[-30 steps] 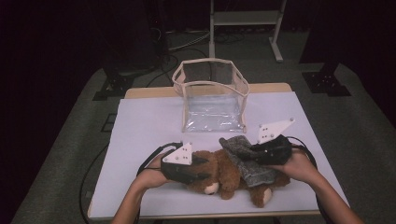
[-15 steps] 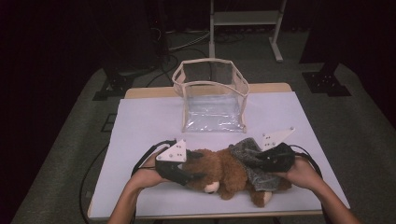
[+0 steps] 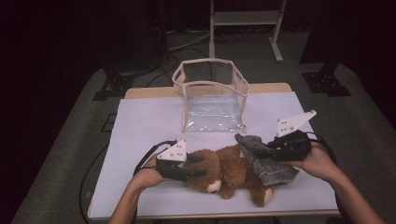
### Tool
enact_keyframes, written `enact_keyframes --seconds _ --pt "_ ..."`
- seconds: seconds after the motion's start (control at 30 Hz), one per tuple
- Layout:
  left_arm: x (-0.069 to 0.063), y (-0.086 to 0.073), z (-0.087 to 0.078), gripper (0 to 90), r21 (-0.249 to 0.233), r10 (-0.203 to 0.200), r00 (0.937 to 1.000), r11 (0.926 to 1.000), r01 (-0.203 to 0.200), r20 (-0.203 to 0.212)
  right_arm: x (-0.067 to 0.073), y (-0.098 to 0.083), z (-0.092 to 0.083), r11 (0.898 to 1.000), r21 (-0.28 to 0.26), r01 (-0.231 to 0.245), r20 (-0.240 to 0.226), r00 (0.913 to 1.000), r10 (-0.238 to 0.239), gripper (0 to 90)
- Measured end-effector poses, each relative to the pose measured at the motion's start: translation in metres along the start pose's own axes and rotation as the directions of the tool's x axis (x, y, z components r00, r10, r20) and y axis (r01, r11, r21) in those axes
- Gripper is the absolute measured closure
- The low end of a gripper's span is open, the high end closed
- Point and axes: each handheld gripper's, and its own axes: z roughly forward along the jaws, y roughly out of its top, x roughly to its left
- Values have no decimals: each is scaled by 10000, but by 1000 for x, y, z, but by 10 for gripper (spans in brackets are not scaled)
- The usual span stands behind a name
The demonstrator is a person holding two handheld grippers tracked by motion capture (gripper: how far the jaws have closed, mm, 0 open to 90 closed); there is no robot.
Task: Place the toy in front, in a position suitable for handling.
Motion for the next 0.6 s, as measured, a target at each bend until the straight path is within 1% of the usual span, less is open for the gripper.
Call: enact_keyframes --seconds 0.07,0.13,0.23,0.27,0.33,0.4,0.43,0.47,0.5,0.53,0.57,0.6 --pt "-1 1 1 592 47 66 10000 10000 -66 13 1 14 4 9996 -120 261 -152 9995 -263 813" --pt "-2 2 1 592 103 118 9999 9999 -118 -32 3 28 14 9986 -182 499 -364 9981 -505 812" --pt "-3 3 1 592 142 220 9997 9997 -219 -54 8 47 36 9961 -161 869 -753 9933 -879 812" --pt "-4 3 1 593 131 225 9997 9997 -224 -55 10 52 44 9957 -90 924 -850 9920 -928 812" --pt "-4 3 2 592 105 251 9997 9996 -250 -71 11 57 61 9945 112 1046 -1061 9890 -1028 811" --pt "-4 2 1 591 101 295 9995 9995 -294 -98 12 54 77 9904 715 1182 -1058 9882 -1103 811" --pt "-4 2 1 588 98 304 9995 9995 -303 -127 12 49 85 9889 1027 1070 -1085 9895 -958 811" --pt "-4 2 0 582 91 316 9993 9995 -314 -174 10 42 91 9852 1312 1107 -1057 9896 -971 811" --pt "-4 1 -1 568 87 212 9996 9997 -210 -182 9 35 94 9866 1324 957 -1088 9907 -815 812" --pt "-4 1 -2 541 84 164 9997 9998 -163 -177 7 28 94 9915 1050 771 -1232 9903 -640 812" --pt "-4 2 -3 501 93 144 9995 9999 -141 -288 7 24 93 9935 928 664 -1249 9907 -546 813" --pt "-4 3 -5 456 167 43 9991 9999 -36 -428 8 20 91 9933 930 684 -1195 9912 -571 814"
